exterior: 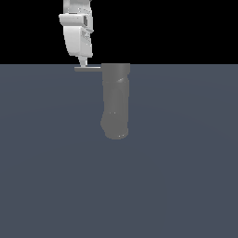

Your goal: Turn on the faucet by rotating a designated handle.

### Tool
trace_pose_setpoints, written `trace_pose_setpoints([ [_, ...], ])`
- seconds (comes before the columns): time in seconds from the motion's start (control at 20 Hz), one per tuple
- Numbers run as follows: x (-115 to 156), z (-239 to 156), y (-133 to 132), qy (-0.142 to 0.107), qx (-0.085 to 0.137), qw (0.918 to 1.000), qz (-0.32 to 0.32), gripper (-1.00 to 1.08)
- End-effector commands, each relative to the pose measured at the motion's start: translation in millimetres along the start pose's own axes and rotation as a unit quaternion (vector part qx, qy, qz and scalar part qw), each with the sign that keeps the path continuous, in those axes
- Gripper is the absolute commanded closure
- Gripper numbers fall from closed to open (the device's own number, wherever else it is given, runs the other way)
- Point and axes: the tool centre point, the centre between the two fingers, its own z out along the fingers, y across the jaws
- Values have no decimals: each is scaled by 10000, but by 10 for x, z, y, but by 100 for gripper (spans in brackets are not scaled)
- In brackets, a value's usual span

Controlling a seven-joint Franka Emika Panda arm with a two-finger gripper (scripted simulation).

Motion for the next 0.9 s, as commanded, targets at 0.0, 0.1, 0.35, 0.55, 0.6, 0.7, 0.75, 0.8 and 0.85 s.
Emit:
trace_pose_setpoints([
  [0.0,-14,20,-20,28,18,10000,61,108],
  [0.1,-19,25,-23,33,21,10000,72,108],
  [0.35,-19,26,2,32,18,10000,66,108],
  [0.55,-15,26,93,32,18,10000,66,108],
  [0.6,-14,26,116,32,18,10000,66,108],
  [0.7,-13,27,162,32,18,10000,66,108],
  [0.75,-12,27,186,32,18,10000,66,108],
  [0.8,-11,27,209,32,18,10000,66,108],
  [0.85,-10,27,232,32,18,10000,66,108],
])
